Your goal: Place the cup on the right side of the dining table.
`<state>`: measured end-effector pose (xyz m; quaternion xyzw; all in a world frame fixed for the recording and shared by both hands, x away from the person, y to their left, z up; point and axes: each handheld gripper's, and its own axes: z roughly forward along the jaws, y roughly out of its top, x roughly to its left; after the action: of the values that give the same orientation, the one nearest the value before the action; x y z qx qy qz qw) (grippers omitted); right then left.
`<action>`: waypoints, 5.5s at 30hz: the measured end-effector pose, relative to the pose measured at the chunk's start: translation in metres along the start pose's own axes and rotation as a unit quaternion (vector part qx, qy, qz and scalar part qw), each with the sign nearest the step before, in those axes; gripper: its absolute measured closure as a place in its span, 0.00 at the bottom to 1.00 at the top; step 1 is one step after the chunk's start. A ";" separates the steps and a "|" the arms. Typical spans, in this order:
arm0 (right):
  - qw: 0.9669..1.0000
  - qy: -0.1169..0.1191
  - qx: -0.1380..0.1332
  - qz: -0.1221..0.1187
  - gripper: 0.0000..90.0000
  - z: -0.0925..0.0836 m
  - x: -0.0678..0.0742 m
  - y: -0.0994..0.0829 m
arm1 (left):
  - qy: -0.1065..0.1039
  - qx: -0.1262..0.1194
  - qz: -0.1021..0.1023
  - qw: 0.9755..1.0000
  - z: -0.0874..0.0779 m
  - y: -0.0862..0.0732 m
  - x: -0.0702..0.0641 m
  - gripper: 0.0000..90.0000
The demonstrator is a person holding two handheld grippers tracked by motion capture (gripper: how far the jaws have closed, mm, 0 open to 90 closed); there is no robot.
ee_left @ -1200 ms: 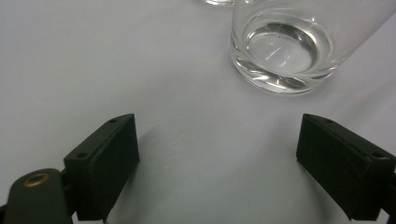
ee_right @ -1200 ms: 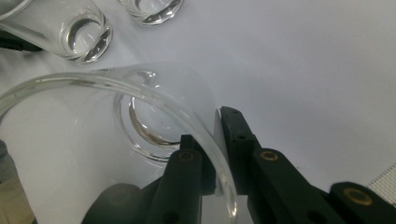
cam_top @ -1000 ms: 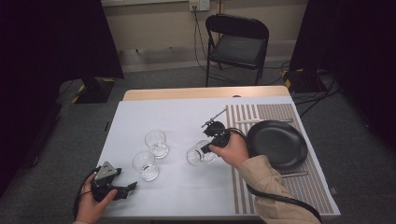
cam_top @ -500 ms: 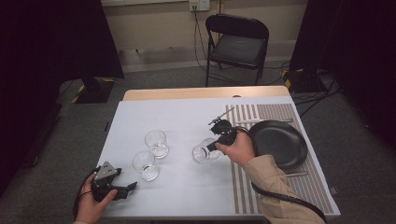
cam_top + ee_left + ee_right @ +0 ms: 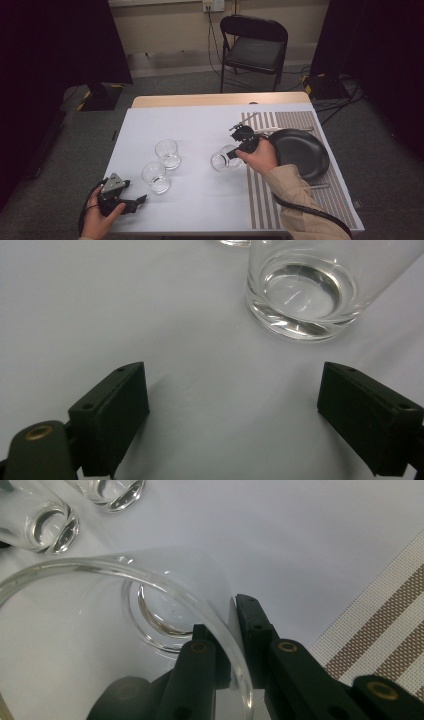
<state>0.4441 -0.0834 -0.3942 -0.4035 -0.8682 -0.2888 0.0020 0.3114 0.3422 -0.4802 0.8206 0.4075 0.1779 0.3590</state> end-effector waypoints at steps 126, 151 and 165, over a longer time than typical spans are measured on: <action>0.988 -0.121 -0.030 0.086 0.94 -0.022 -0.090 -0.020 | 0.000 0.000 0.001 1.000 0.000 0.000 0.000 0.14; 0.985 -0.154 -0.034 0.075 0.93 -0.014 -0.084 -0.023 | 0.000 0.000 0.001 1.000 0.000 0.000 0.000 0.14; 0.983 -0.156 -0.061 0.078 0.84 -0.014 -0.081 -0.019 | 0.000 -0.001 0.001 1.000 0.000 0.000 0.000 0.14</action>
<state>0.4816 -0.1568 -0.4108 -0.5093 -0.8047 -0.2735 -0.1353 0.3112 0.3423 -0.4802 0.8206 0.4070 0.1786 0.3592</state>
